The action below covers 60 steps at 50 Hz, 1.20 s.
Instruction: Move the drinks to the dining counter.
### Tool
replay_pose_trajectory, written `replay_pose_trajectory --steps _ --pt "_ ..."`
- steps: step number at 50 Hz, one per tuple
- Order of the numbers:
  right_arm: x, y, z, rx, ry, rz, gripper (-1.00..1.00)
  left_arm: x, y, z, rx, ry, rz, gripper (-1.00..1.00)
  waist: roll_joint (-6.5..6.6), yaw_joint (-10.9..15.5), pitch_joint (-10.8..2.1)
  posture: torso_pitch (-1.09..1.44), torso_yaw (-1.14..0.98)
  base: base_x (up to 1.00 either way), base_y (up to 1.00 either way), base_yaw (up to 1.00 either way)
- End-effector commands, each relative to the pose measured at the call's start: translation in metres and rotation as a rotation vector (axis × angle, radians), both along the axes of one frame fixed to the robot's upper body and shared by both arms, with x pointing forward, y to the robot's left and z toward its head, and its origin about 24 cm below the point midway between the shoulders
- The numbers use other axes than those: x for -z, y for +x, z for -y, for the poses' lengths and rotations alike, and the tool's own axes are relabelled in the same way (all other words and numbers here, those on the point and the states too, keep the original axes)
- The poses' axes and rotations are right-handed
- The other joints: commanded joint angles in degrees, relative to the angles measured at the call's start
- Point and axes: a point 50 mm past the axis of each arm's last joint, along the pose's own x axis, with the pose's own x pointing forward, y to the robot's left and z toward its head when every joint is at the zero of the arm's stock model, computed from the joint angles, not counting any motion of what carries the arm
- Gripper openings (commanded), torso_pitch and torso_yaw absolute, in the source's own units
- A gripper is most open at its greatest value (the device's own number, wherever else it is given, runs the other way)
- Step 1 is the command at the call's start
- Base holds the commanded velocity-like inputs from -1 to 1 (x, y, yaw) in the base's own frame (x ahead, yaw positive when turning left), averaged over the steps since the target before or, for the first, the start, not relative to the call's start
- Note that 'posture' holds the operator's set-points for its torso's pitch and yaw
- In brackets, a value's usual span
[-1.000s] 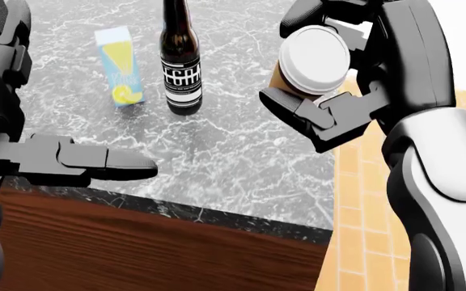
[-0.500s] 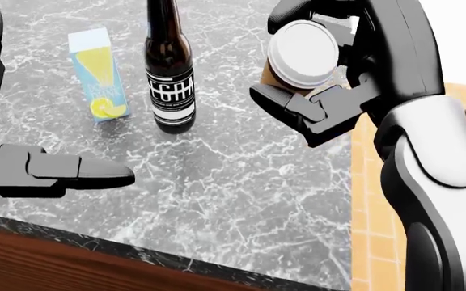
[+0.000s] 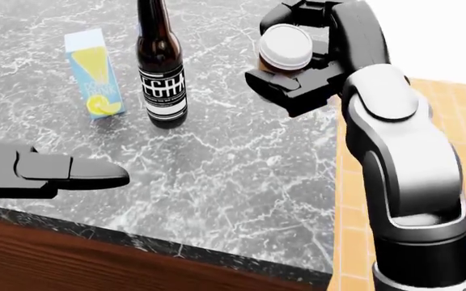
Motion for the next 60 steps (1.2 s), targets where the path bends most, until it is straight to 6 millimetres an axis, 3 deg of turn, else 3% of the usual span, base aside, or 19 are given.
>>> replay_pose_trajectory --steps 1,16,22,31,54,56,58,60 --pt "-0.025 0.002 -0.003 0.003 0.007 0.138 -1.0 -0.009 -0.004 -0.001 -0.003 0.006 0.061 1.0 0.0 0.0 -1.34 0.0 0.0 0.0 0.0 0.0" --pt "-0.02 0.026 -0.017 0.022 0.014 0.123 -1.0 -0.008 -0.005 -0.003 -0.007 -0.001 0.061 1.0 0.2 0.1 -1.81 0.0 0.0 0.0 0.0 0.0" --pt "-0.004 0.044 -0.022 0.041 0.018 0.095 -1.0 -0.007 -0.003 -0.005 -0.009 -0.005 0.059 1.0 0.32 0.0 -2.1 0.0 0.0 0.0 0.0 0.0" --pt "0.011 0.054 -0.03 0.029 0.029 0.064 -1.0 -0.006 -0.003 -0.007 -0.01 -0.011 0.059 1.0 0.46 0.2 -2.36 0.0 0.0 0.0 0.0 0.0" --pt "0.045 0.058 -0.033 0.01 -0.025 -0.02 -1.0 -0.005 -0.003 -0.007 -0.01 -0.013 0.059 1.0 0.5 0.2 -2.54 0.0 0.0 0.0 0.0 0.0" --pt "0.046 0.058 -0.033 0.01 -0.033 -0.023 -0.83 -0.005 -0.003 -0.007 -0.011 -0.014 0.057 1.0 0.47 0.2 -2.54 0.0 0.0 0.0 0.0 0.0" --pt "0.049 0.058 -0.033 0.008 -0.038 -0.033 -0.52 -0.004 -0.003 -0.007 -0.009 -0.014 0.058 1.0 0.48 0.2 -2.48 0.0 0.0 0.0 0.0 0.0" --pt "0.049 0.058 -0.032 0.008 -0.042 -0.034 -0.5 -0.004 -0.003 -0.007 -0.01 -0.014 0.059 1.0 0.49 0.2 -2.47 0.0 0.0 0.0 0.0 0.0"
